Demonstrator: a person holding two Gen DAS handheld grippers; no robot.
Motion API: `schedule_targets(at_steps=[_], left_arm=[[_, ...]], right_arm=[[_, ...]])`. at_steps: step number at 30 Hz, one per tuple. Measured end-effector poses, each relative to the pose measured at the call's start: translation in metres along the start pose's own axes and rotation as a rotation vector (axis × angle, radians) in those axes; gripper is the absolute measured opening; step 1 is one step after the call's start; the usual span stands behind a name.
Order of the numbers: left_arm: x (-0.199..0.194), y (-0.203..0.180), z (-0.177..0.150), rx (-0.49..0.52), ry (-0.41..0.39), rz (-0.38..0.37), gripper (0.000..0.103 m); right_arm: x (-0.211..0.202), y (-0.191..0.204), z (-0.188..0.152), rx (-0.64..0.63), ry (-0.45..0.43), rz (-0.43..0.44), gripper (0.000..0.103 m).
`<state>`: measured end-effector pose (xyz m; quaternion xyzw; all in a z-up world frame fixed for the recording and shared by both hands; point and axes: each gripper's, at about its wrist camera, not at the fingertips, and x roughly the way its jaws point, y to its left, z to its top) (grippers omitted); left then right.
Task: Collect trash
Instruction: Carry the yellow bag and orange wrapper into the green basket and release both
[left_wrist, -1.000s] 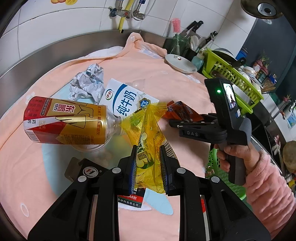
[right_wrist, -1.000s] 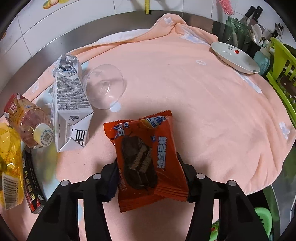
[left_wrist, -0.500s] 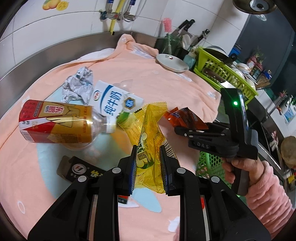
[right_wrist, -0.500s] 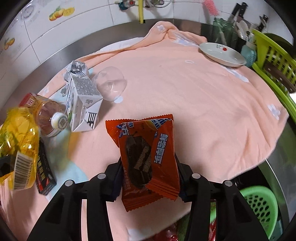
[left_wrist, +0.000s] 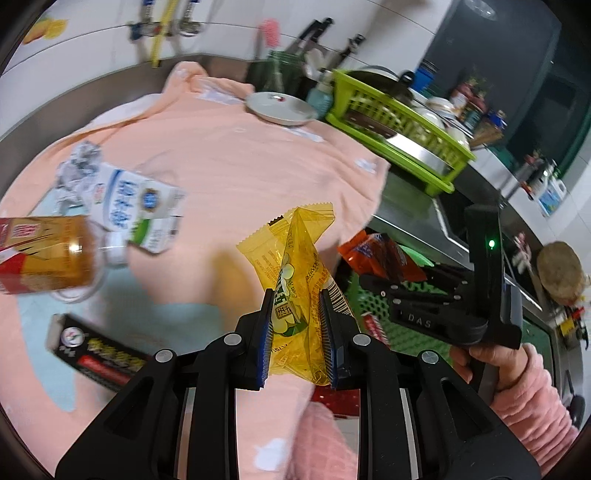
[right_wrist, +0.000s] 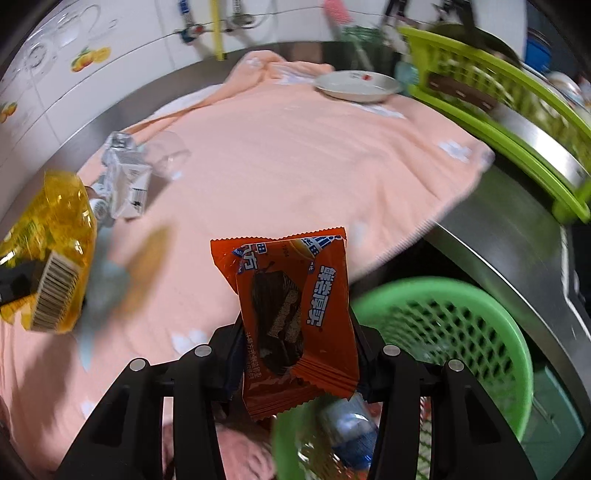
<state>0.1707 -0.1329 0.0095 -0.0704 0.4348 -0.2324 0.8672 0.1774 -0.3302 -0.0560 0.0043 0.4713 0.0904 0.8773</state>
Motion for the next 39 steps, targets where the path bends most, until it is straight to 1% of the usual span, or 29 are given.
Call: schedule_targets(at_steps=[5, 12, 21, 24, 31, 32, 37, 39], left_arm=[[0.018, -0.03, -0.001, 0.044, 0.031, -0.044, 0.022], [0.048, -0.072, -0.005, 0.098, 0.087, -0.092, 0.022], [0.088, -0.115, -0.015, 0.152, 0.162, -0.132, 0.022], [0.101, -0.124, -0.017, 0.167, 0.186, -0.136, 0.022], [0.125, -0.132, -0.023, 0.185, 0.228, -0.132, 0.023], [0.126, -0.132, -0.024, 0.187, 0.23, -0.129, 0.025], [0.137, -0.133, -0.026, 0.19, 0.25, -0.131, 0.026], [0.14, -0.133, -0.027, 0.188, 0.256, -0.13, 0.03]], right_arm=[[-0.008, -0.032, -0.026, 0.06, 0.015, -0.047, 0.045], [-0.015, -0.07, -0.057, 0.134, 0.034, -0.084, 0.045], [-0.026, -0.103, -0.08, 0.193, 0.042, -0.117, 0.045], [-0.028, -0.11, -0.085, 0.207, 0.046, -0.121, 0.046], [-0.03, -0.12, -0.092, 0.225, 0.051, -0.121, 0.046], [-0.03, -0.121, -0.092, 0.226, 0.052, -0.119, 0.046], [-0.03, -0.124, -0.094, 0.235, 0.05, -0.118, 0.048], [-0.029, -0.124, -0.094, 0.236, 0.05, -0.119, 0.049]])
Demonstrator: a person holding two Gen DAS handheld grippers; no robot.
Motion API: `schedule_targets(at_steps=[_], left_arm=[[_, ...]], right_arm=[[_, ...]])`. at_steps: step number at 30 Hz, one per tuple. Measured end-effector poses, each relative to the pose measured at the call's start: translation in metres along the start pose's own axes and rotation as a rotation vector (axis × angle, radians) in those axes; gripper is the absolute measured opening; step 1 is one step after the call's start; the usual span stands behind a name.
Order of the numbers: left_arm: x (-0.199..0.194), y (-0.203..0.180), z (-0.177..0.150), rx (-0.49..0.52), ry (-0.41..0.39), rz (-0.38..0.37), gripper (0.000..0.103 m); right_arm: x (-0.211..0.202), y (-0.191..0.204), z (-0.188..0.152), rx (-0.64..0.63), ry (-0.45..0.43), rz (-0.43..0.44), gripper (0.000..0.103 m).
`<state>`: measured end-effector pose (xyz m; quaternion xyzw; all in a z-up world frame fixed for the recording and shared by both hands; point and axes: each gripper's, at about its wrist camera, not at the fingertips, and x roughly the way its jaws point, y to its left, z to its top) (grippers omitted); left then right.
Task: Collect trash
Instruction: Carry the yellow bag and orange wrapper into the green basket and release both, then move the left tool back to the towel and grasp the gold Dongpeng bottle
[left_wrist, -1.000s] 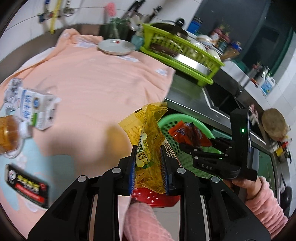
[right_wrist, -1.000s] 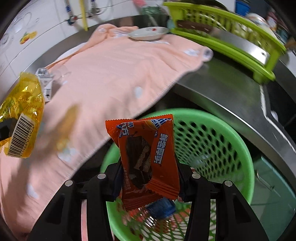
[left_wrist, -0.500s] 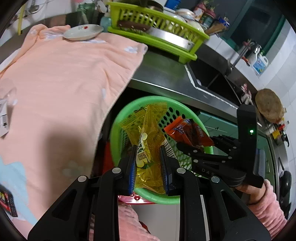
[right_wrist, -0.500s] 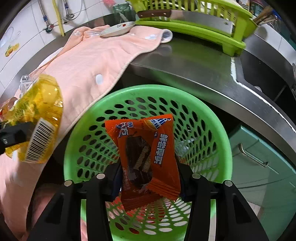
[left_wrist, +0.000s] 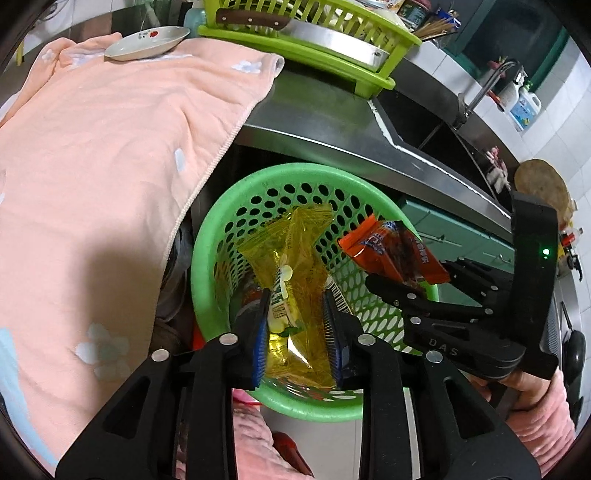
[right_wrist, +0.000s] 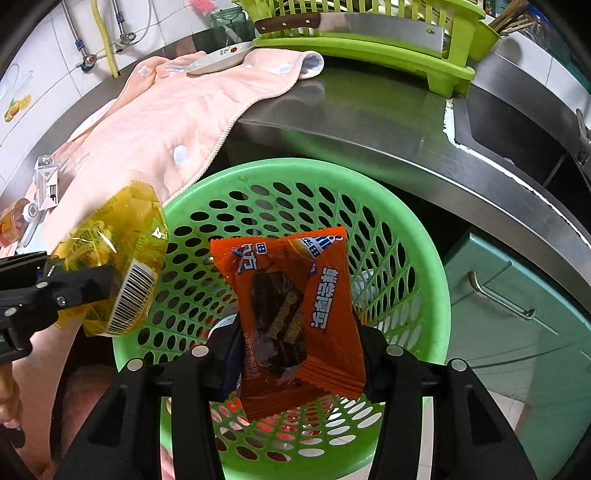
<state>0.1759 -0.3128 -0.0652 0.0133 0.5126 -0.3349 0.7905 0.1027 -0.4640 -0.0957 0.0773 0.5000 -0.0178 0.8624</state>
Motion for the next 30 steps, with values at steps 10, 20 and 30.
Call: schedule_targets(at_steps=[10, 20, 30], left_arm=[[0.004, 0.002, -0.002, -0.016, 0.007, 0.011, 0.05], [-0.001, 0.003, -0.005, -0.012, -0.001, 0.021, 0.056], [-0.038, 0.018, -0.014, -0.025, -0.057, 0.051, 0.06]], right_arm=[[-0.001, 0.0, -0.001, 0.003, -0.01, 0.003, 0.058], [-0.006, -0.002, 0.0, 0.0, -0.021, -0.01, 0.069], [-0.017, 0.019, 0.002, -0.034, -0.047, 0.015, 0.077]])
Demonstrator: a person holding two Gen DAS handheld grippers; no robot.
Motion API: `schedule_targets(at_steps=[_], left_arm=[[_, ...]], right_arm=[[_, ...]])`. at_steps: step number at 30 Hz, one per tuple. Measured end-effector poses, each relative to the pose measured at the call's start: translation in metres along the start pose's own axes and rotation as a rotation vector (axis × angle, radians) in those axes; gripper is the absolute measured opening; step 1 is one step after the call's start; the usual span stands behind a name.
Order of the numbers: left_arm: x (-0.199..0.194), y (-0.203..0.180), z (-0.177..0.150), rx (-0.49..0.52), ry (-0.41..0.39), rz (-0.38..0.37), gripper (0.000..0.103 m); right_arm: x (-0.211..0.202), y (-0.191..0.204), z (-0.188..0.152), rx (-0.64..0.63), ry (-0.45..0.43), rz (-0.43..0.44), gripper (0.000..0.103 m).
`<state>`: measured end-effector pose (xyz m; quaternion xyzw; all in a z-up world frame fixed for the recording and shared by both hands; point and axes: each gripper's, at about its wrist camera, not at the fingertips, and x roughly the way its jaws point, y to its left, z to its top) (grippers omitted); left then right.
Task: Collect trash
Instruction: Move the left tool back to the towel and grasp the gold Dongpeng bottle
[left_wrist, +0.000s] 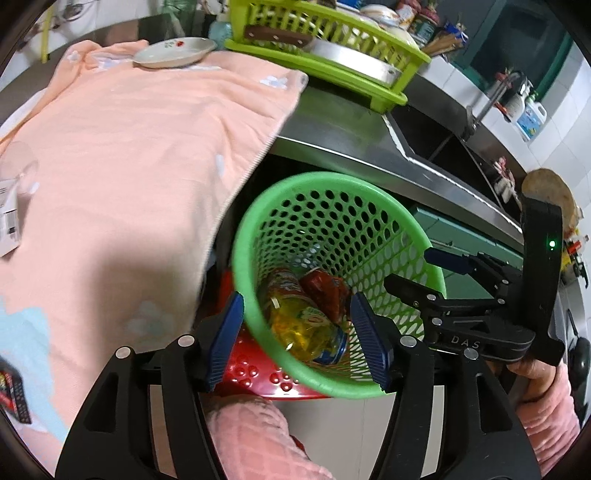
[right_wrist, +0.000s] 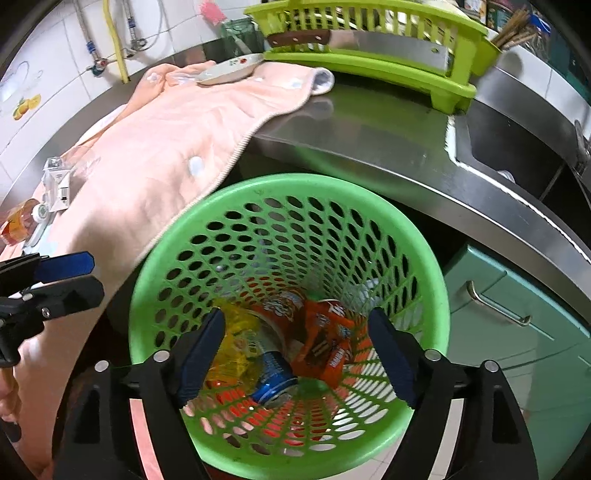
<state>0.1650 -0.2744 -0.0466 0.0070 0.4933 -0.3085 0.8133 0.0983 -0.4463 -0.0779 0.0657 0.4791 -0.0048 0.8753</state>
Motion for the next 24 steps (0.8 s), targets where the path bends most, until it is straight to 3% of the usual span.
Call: schedule_targets(at_steps=[9, 24], left_arm=[[-0.061, 0.045, -0.018, -0.055, -0.084, 0.055, 0.06], [-0.155, 0.152, -0.063, -0.188, -0.193, 0.222, 0.062]], right_arm=[[-0.007, 0.054, 0.009, -0.095, -0.02, 0.07, 0.078], [-0.008, 0.191, 0.021, -0.323, -0.028, 0.234, 0.079]])
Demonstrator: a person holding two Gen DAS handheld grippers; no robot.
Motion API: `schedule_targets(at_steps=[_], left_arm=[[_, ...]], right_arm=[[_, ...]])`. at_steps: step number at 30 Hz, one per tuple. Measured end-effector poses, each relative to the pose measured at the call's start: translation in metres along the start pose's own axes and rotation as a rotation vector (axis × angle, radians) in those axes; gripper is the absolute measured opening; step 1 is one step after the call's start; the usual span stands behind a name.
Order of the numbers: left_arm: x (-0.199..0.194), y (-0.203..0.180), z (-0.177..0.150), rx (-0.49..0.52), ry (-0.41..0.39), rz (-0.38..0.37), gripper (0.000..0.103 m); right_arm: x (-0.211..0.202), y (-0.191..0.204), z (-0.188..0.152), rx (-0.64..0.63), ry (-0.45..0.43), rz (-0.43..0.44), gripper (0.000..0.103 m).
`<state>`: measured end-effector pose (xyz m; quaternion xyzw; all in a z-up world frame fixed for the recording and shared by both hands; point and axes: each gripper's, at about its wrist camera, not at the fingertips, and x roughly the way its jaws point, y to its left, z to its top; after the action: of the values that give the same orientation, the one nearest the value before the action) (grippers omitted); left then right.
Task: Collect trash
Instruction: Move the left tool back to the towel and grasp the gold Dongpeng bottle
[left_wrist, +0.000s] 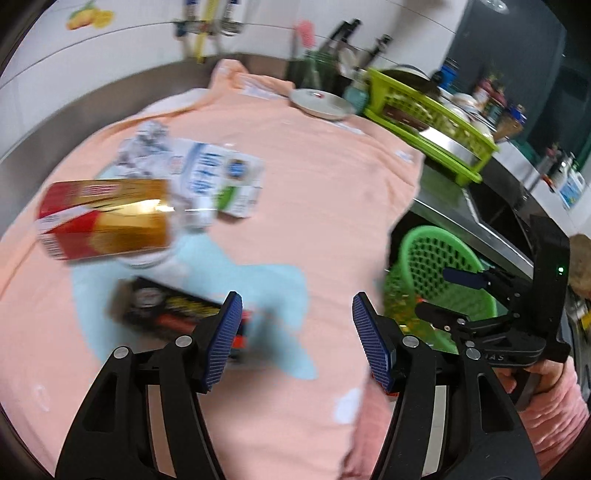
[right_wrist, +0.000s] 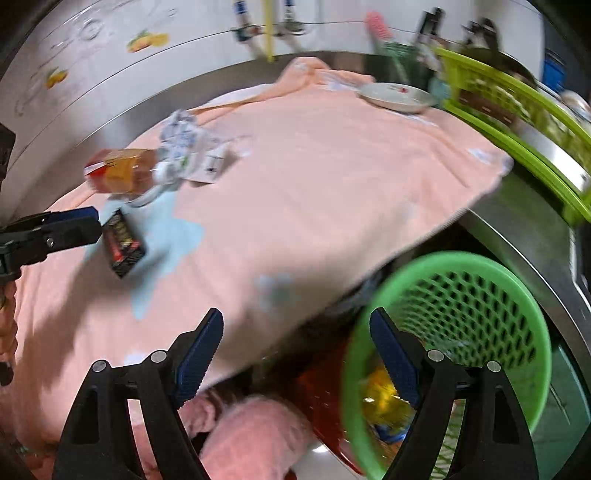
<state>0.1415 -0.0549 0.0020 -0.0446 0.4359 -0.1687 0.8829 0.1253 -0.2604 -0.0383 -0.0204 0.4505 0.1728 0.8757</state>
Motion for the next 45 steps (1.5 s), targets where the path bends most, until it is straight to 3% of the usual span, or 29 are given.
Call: schedule_targets(at_steps=[6, 15, 20, 26, 35, 45], left_arm=[[-0.022, 0.042, -0.001, 0.002, -0.029, 0.055, 0.062], [-0.035, 0.08, 0.031, 0.196, -0.035, 0.106, 0.074], [-0.018, 0.087, 0.051, 0.333, 0.021, 0.108, 0.075], [0.003, 0.09, 0.067, 0.533, 0.104, 0.101, 0.085], [0.029, 0.088, 0.078, 0.808, 0.206, 0.09, 0.086], [0.053, 0.093, 0.082, 0.892, 0.283, 0.02, 0.086]], right_arm=[[0.012, 0.04, 0.02, -0.068, 0.002, 0.045, 0.079], [0.026, 0.077, 0.03, -0.13, 0.027, 0.087, 0.08], [0.032, 0.088, 0.035, -0.157, 0.046, 0.094, 0.08], [0.034, 0.096, 0.042, -0.18, 0.056, 0.099, 0.083], [0.041, 0.112, 0.051, -0.223, 0.08, 0.118, 0.083], [0.057, 0.136, 0.059, -0.301, 0.118, 0.14, 0.083]])
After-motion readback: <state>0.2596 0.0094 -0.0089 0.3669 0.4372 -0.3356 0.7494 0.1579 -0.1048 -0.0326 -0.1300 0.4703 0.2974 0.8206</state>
